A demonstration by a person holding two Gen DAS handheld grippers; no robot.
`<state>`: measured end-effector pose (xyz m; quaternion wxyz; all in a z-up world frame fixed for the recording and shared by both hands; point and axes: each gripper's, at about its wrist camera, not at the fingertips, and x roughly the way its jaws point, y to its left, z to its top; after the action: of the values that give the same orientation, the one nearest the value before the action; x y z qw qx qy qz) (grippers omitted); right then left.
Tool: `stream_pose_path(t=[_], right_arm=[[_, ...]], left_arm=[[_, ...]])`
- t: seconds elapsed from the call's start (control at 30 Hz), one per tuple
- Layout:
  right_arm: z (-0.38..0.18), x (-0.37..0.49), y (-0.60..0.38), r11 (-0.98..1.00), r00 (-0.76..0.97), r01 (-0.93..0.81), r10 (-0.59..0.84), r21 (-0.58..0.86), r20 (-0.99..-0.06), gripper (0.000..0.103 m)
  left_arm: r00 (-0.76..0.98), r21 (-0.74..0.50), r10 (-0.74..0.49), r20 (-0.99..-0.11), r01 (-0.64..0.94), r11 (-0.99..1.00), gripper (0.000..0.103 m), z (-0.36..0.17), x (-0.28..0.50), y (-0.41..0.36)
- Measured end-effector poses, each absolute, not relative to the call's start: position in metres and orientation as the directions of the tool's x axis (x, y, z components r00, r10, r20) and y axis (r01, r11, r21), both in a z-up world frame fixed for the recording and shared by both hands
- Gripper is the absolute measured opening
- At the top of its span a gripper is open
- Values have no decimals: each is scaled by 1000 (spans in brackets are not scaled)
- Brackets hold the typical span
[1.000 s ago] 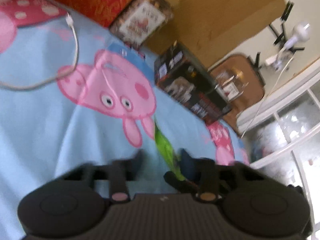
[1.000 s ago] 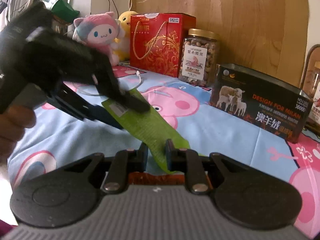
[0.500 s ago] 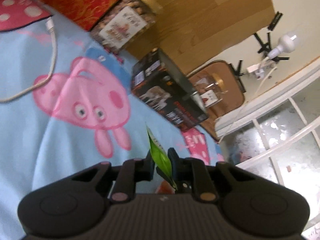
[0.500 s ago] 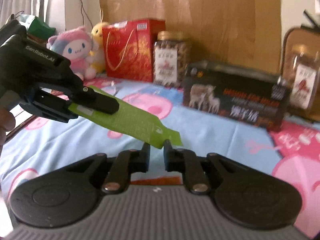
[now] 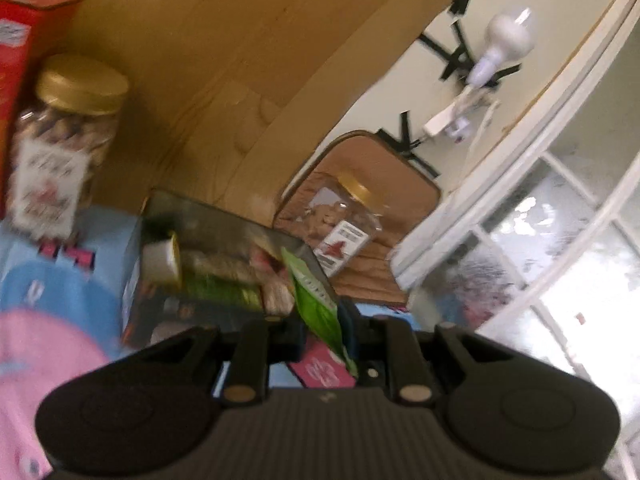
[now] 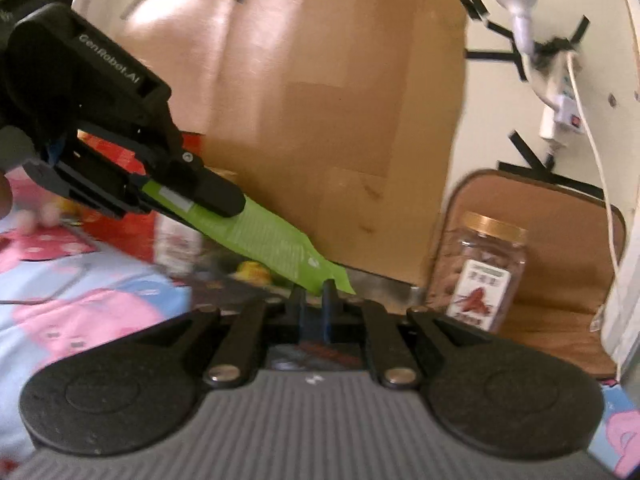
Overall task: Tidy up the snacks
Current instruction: 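Carry the green pouch into the tin box and open the left gripper, then grasp the orange-red packet with the left gripper and lift it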
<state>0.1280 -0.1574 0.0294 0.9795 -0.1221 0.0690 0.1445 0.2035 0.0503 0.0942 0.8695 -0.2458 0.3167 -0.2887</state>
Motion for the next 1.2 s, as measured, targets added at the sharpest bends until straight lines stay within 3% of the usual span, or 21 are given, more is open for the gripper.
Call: stream_pose_path(t=[0.13, 0.2, 0.27, 0.33, 0.43, 0.5, 0.57, 0.7, 0.87, 1.0, 1.2], right_arm=[[27, 162, -164, 942, 953, -253, 205, -220, -221, 12], [24, 167, -167, 949, 959, -231, 184, -215, -217, 14], [25, 161, -169, 949, 960, -235, 192, -212, -203, 21], [25, 153, -169, 947, 961, -242, 203, -213, -190, 42], [26, 139, -172, 947, 955, -265, 232, -180, -186, 42], [26, 131, -176, 945, 940, -301, 271, -128, -209, 42], [24, 119, -181, 942, 921, -330, 307, -61, -240, 42], [13, 96, -190, 925, 870, -373, 377, 74, -317, 42], [5, 78, -186, 919, 844, -379, 391, 108, -367, 42], [5, 64, -183, 906, 825, -407, 418, 114, -381, 42], [-3, 50, -191, 879, 764, -439, 473, 185, -438, 42]], left_arm=[[672, -519, -554, -492, 285, 806, 25, 82, 247, 27], [703, -431, -455, -546, 230, 872, 22, 76, 260, 15], [724, -359, -381, -575, 196, 913, 27, 69, 264, 7], [733, -332, -352, -583, 180, 926, 29, 65, 262, 4], [738, -331, -352, -576, 182, 926, 30, 64, 252, 7], [740, -311, -334, -583, 177, 934, 36, 67, 244, 9], [755, -275, -297, -585, 159, 948, 58, 72, 233, 11], [777, -145, -148, -612, 74, 987, 79, 88, 225, 15], [756, -99, -80, -649, 20, 995, 79, 95, 227, 22], [772, -186, -146, -619, 37, 982, 79, 107, 202, 38], [734, -190, -249, -632, 165, 968, 80, 86, 126, 42]])
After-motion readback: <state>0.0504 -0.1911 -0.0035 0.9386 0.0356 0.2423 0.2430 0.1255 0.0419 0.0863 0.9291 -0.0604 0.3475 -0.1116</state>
